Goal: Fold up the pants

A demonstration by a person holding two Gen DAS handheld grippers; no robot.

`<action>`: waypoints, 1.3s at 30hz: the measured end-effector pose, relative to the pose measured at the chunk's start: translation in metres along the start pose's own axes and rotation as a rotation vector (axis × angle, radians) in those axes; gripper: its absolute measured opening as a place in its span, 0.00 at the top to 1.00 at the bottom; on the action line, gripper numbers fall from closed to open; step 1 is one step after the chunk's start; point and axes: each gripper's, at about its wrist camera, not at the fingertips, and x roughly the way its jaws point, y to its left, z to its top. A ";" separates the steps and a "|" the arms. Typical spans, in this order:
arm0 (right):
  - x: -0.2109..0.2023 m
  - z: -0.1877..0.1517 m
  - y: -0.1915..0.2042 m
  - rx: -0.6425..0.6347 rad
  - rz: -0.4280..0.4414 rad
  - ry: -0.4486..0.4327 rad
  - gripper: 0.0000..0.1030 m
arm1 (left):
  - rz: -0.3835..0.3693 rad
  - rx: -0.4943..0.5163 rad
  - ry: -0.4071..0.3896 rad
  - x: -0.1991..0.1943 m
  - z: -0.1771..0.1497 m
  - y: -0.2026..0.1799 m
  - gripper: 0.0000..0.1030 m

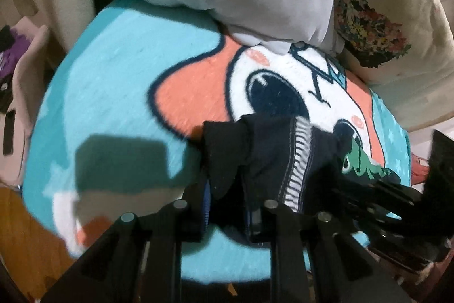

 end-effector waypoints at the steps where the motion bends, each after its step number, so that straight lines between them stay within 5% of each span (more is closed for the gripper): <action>1: 0.004 0.001 0.002 -0.002 0.020 0.009 0.77 | 0.002 -0.007 0.013 0.001 -0.003 0.004 0.81; 5: 0.036 0.006 0.009 0.010 0.060 0.072 0.77 | 0.035 -0.026 0.068 0.027 -0.004 0.018 0.76; 10: 0.065 0.011 0.000 0.067 0.060 0.114 0.76 | 0.033 -0.019 0.039 0.031 -0.003 0.019 0.73; 15: 0.050 0.009 0.001 0.080 0.028 0.091 0.74 | -0.025 -0.033 0.016 0.008 -0.005 0.033 0.65; 21: -0.007 -0.017 -0.024 0.171 -0.080 -0.037 0.65 | 0.026 0.101 -0.075 -0.026 0.004 0.016 0.63; 29: -0.076 -0.116 -0.133 0.523 -0.286 -0.162 0.61 | -0.081 0.333 -0.024 -0.007 0.018 -0.077 0.60; 34: -0.125 -0.169 -0.192 0.772 -0.267 -0.328 0.63 | -0.131 0.485 0.007 0.006 0.015 -0.151 0.57; 39: -0.148 -0.190 -0.206 0.851 -0.252 -0.410 0.63 | -0.154 0.607 0.064 0.031 0.012 -0.223 0.55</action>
